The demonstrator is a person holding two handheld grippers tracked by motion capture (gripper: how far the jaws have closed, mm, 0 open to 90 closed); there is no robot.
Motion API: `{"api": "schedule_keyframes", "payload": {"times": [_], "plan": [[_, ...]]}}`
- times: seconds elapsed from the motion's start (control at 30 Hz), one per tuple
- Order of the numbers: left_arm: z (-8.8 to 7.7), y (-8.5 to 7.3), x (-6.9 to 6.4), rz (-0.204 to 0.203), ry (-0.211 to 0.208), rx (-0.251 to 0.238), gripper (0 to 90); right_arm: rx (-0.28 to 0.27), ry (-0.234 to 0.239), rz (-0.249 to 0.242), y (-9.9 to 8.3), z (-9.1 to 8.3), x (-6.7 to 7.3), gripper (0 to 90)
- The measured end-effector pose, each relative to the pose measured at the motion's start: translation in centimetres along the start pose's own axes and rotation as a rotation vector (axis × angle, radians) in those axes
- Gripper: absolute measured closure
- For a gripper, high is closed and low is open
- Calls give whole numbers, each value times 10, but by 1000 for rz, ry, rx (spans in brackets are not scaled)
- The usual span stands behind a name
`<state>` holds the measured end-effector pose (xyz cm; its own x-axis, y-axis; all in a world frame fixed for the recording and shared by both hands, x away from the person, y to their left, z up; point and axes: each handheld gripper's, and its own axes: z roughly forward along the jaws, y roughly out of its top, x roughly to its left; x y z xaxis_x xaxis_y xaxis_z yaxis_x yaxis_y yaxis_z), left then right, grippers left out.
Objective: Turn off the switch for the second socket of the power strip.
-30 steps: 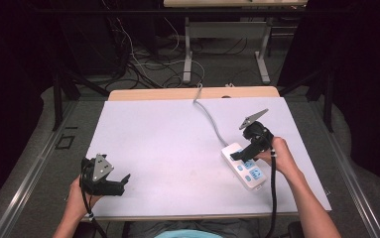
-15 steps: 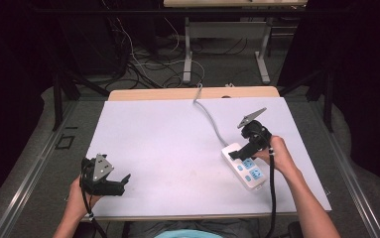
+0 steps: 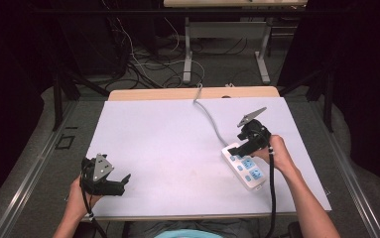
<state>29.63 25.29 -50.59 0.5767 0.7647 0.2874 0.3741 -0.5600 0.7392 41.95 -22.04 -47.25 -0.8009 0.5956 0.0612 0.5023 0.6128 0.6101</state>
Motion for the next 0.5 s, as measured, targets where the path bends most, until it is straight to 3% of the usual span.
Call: {"api": "schedule_keyframes", "payload": {"times": [0.17, 0.2, 0.23, 0.27, 0.3, 0.33, 0.5], "plan": [[0, 0, 0, 2, -1, 0, 1, -32, -1, 23, -2, 0, 1, 454], [0, 0, 0, 2, -2, 1, 1, -3, 3, 27, -2, -2, 1, 488], [0, 0, 0, 2, -1, -1, 1, -33, -11, 26, -3, 0, 1, 534], [0, 0, 0, 4, 0, 0, 1, 9, -9, 25, -3, -2, 2, 580], [0, 0, 0, 3, -1, 0, 1, -1, -17, 23, -5, 2, 3, 660], [0, 0, 0, 1, 0, -4, 1, -1, -17, 23, -5, 2, 3, 660], [0, 0, 0, 3, 2, -4, 1, 23, -34, -7, -8, 7, 5, 858]]}}
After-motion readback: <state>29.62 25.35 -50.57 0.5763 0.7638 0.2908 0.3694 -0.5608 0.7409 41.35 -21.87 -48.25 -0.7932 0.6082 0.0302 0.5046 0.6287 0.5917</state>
